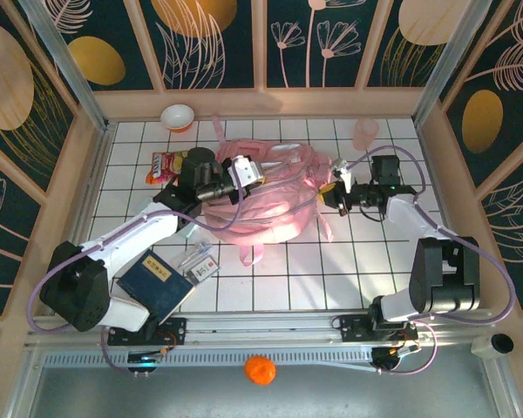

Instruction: Pack the student bag

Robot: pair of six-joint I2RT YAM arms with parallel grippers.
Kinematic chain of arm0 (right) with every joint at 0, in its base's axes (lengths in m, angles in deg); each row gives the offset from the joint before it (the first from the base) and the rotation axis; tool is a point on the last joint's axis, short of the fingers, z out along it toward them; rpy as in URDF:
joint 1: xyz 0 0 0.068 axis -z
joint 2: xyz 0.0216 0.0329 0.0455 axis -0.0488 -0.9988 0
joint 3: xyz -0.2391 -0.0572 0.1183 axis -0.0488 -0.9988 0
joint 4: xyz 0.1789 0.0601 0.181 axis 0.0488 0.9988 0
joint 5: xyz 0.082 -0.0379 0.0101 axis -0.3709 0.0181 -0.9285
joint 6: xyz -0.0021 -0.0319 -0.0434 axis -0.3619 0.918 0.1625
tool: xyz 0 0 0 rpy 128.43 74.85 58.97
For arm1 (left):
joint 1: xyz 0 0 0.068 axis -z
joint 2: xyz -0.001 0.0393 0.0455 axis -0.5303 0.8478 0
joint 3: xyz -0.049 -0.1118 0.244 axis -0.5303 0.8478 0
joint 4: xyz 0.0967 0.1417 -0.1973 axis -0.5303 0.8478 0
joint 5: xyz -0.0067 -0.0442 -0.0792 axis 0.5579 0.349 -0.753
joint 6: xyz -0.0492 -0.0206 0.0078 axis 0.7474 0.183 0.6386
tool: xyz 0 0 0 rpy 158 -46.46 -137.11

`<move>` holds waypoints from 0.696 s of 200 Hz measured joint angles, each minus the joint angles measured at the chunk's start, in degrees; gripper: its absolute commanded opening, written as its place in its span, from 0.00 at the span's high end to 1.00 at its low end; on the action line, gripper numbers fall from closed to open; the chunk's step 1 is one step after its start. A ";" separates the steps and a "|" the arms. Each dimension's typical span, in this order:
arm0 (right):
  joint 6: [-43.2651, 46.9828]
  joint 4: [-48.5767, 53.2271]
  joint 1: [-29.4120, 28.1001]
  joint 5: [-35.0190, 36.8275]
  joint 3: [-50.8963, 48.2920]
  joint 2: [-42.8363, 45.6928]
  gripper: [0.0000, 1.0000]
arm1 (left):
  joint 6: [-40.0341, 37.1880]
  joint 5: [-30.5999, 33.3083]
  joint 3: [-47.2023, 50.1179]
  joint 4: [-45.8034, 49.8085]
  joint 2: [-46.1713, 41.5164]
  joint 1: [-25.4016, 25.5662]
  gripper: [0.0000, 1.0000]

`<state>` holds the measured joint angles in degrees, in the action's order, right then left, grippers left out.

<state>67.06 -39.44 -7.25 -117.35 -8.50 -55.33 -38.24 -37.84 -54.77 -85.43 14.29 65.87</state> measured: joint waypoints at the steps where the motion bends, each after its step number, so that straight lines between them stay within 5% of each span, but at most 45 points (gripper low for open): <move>1: 0.00 0.00 -0.07 0.07 0.00 0.02 1.00 | 0.02 0.11 0.00 0.00 0.02 0.04 1.00; 66: -4.61 5.40 -4.35 7.04 0.00 5.90 1.00 | 2.10 9.92 -0.26 -3.43 3.26 3.04 1.00; 139: -4.76 18.14 -4.96 6.60 3.80 8.20 1.00 | -3.37 19.52 -0.26 0.09 3.98 2.97 1.00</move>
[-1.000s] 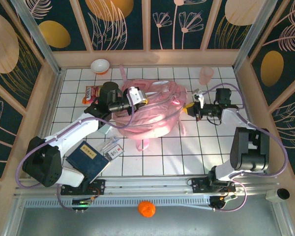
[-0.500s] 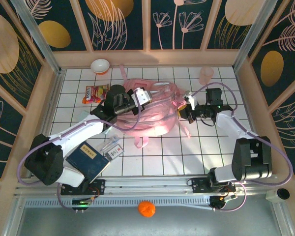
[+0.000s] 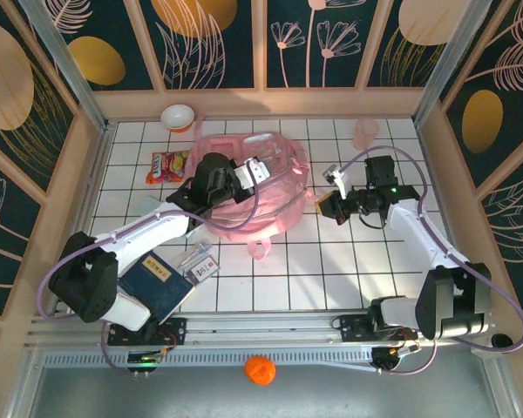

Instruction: Pack the student bag

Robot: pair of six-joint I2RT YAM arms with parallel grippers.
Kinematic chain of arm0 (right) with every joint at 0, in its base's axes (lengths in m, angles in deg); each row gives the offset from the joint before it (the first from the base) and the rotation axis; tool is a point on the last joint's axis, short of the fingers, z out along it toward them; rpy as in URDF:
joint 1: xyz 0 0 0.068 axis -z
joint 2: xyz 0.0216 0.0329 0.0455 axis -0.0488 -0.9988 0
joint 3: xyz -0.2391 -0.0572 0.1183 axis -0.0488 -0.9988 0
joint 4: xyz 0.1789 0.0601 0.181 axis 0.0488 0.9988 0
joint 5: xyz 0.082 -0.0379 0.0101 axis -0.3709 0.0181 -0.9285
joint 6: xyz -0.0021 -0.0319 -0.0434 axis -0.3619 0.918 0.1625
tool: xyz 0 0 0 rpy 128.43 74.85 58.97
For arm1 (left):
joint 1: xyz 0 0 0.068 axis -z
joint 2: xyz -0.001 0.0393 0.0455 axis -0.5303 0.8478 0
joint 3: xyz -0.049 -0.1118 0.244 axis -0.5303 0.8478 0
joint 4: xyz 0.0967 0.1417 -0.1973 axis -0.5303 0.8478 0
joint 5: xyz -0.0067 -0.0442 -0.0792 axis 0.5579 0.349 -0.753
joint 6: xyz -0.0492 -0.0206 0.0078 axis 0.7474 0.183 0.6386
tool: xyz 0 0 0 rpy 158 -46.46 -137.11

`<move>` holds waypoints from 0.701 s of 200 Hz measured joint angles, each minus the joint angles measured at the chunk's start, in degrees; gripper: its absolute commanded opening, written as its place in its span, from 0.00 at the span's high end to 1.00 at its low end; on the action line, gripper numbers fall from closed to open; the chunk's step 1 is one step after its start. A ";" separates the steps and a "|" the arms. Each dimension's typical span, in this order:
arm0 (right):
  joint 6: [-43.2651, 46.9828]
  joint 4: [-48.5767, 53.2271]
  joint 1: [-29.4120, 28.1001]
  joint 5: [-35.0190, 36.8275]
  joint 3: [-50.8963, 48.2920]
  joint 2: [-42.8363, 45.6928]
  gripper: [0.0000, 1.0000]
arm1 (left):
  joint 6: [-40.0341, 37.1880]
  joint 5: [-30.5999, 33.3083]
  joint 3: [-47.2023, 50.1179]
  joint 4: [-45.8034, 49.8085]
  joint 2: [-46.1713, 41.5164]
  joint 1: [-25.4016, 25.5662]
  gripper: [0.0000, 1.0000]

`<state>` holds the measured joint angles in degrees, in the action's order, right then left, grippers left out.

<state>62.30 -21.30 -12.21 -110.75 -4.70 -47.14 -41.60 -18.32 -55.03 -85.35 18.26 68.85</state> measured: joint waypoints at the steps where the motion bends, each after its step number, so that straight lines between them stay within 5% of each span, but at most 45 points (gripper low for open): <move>1: -0.04 0.09 -0.04 -0.04 0.07 0.00 1.00 | -0.02 0.09 0.00 0.00 0.00 0.00 1.00; 65: -4.37 1.95 -2.25 -2.58 0.87 1.03 1.00 | 0.50 1.36 0.00 0.44 0.74 -0.15 1.00; 140: -8.92 -3.13 1.16 -3.98 -4.28 5.99 1.00 | 4.70 -14.16 2.10 -0.11 -1.05 -2.16 1.00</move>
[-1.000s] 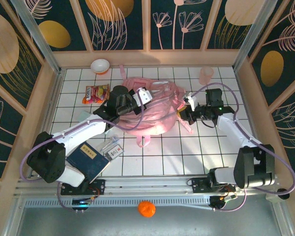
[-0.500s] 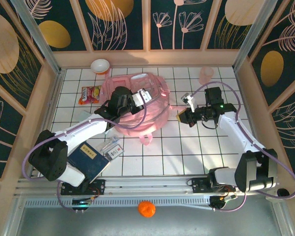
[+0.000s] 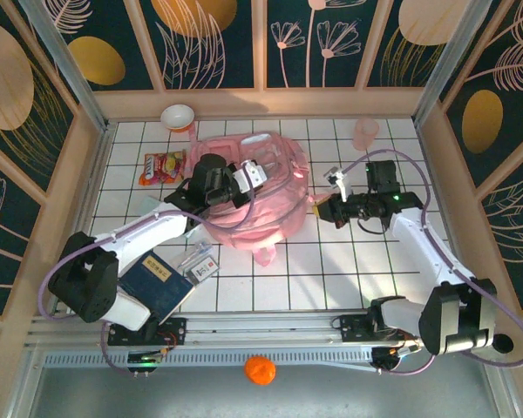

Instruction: Pack the student bag

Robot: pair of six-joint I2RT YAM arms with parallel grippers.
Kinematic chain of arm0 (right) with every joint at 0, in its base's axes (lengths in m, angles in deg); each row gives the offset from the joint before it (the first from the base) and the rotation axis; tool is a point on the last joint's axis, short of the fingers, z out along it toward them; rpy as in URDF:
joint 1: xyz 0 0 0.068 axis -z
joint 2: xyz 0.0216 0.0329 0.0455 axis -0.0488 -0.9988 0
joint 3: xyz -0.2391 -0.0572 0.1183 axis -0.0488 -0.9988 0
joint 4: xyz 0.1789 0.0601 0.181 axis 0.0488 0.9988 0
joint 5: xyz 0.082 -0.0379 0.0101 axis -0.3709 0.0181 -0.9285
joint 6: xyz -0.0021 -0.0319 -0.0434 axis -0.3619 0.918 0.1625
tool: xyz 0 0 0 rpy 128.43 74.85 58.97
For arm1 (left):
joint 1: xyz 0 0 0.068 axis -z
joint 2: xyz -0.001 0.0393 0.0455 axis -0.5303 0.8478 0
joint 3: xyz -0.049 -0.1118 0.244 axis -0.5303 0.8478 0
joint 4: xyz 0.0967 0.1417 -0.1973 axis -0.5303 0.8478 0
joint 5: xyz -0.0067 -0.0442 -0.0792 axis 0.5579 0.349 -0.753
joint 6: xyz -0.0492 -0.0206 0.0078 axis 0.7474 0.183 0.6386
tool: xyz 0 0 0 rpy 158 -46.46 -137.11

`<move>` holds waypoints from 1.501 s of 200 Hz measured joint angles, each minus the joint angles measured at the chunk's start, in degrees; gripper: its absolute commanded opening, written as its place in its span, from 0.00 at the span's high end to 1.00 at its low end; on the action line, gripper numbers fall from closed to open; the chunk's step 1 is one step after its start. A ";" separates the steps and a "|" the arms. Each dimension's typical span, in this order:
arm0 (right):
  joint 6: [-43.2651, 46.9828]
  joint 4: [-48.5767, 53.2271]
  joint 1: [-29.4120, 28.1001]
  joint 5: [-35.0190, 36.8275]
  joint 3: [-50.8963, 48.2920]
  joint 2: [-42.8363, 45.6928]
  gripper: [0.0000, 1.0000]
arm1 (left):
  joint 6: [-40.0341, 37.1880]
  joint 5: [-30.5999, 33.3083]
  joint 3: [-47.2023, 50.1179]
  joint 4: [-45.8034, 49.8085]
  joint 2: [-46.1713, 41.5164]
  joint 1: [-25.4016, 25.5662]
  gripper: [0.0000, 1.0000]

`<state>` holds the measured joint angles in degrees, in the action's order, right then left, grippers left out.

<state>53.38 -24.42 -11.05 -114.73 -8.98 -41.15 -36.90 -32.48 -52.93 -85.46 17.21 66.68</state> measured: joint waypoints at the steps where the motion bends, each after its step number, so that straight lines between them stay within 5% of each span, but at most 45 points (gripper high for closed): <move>1: -0.20 -0.17 0.33 0.00 -0.20 0.15 1.00 | 0.07 -0.26 0.07 -0.04 -0.04 -0.09 1.00; 14: -1.20 -1.51 2.71 -0.20 -1.99 1.29 0.99 | 1.05 -4.04 1.29 -1.09 -1.01 -1.31 1.00; 33: -2.27 -3.19 5.20 0.74 -4.52 2.45 0.64 | 1.68 -8.44 2.05 -1.29 -2.01 -2.84 1.00; 49: -1.05 -4.04 5.53 2.51 -6.51 2.62 0.53 | 1.86 -11.37 2.12 -1.44 -2.32 -3.58 1.00; 123: 12.09 -8.37 0.11 3.08 -8.76 -1.18 0.47 | 1.90 -20.17 2.12 -1.62 -2.32 -3.87 1.00; 193: 20.06 -6.54 -0.66 1.16 -4.70 -7.93 0.68 | 1.90 -21.44 2.12 -1.64 -2.32 -3.87 1.00; 230: 20.02 -6.54 -0.66 -2.67 -4.70 -7.93 0.70 | 2.21 -21.27 2.12 -2.19 -2.34 -3.87 1.00; 277: 19.50 -5.75 -0.66 -5.27 -4.70 -7.78 0.95 | 2.56 -20.63 2.12 -3.06 -2.34 -3.87 1.00; 300: 18.29 -5.29 -0.66 -5.22 -4.72 -7.13 1.00 | 2.58 -19.65 2.12 -3.41 -2.34 -3.87 1.00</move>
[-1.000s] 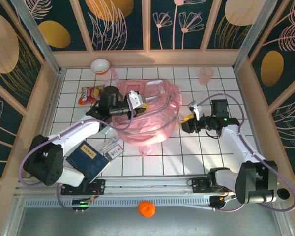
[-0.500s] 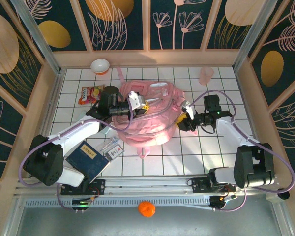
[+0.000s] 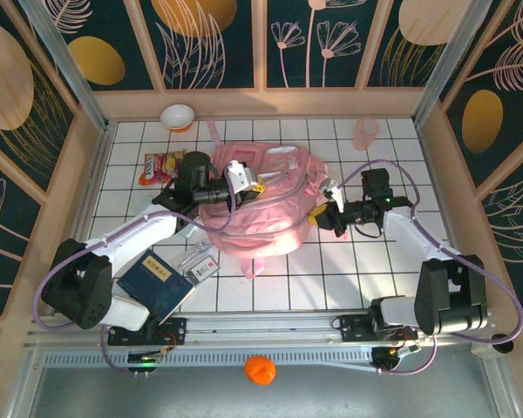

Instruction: Pack the student bag

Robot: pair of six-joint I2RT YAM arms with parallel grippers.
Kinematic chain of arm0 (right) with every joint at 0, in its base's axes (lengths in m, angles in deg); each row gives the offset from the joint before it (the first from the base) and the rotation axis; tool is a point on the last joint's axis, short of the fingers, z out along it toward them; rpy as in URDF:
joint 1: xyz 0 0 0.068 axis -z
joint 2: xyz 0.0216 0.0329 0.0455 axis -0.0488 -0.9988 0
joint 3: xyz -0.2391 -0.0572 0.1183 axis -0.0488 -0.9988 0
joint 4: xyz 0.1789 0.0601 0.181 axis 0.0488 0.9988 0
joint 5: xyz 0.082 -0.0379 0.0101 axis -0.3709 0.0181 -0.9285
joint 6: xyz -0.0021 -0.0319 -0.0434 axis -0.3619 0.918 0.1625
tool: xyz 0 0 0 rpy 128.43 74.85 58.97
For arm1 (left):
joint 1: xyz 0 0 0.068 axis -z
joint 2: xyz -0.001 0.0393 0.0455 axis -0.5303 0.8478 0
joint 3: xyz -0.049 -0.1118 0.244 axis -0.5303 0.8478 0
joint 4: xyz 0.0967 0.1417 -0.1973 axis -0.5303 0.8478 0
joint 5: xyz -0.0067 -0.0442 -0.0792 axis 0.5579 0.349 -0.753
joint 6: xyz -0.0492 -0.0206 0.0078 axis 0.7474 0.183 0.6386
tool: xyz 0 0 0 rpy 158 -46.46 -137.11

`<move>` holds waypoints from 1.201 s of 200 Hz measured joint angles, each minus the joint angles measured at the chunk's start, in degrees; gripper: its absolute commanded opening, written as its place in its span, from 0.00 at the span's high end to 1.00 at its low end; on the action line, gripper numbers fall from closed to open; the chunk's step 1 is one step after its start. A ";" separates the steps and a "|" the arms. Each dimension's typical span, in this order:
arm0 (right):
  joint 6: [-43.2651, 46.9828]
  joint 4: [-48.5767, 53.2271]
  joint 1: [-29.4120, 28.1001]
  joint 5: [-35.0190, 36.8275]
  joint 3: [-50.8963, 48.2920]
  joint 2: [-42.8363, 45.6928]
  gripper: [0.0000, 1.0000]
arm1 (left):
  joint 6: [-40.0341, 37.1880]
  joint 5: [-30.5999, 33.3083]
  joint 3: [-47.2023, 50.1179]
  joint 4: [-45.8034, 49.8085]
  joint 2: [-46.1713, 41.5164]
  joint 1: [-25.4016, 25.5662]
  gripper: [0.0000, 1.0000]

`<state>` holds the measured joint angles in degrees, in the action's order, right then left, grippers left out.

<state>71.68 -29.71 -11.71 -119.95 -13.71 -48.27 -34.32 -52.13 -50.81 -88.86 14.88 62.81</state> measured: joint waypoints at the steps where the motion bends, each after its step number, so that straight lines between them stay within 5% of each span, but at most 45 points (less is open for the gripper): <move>1: 0.07 0.00 0.00 0.00 0.00 0.02 1.00 | 0.00 0.09 0.00 -0.04 0.00 0.00 1.00; 123: -8.39 -4.22 -0.31 0.09 -0.90 4.52 1.00 | 1.90 4.52 1.77 -5.22 -0.83 0.00 1.00; 203: -10.29 -6.19 -0.31 -2.16 -0.90 1.53 0.82 | 3.45 3.52 2.03 -6.08 -0.83 0.00 1.00; 218: -10.29 -6.27 -0.31 -2.75 -0.92 1.33 0.83 | 3.89 3.54 2.03 -6.56 -0.83 0.00 1.00; 240: -10.25 -6.45 -0.31 -2.84 -1.14 1.33 1.00 | 4.74 3.89 2.05 -7.67 -0.83 0.00 1.00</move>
<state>61.42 -36.16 -12.01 -122.79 -14.84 -46.94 -29.58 -48.24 -48.76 -96.54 14.05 62.81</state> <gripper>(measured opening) 0.072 0.055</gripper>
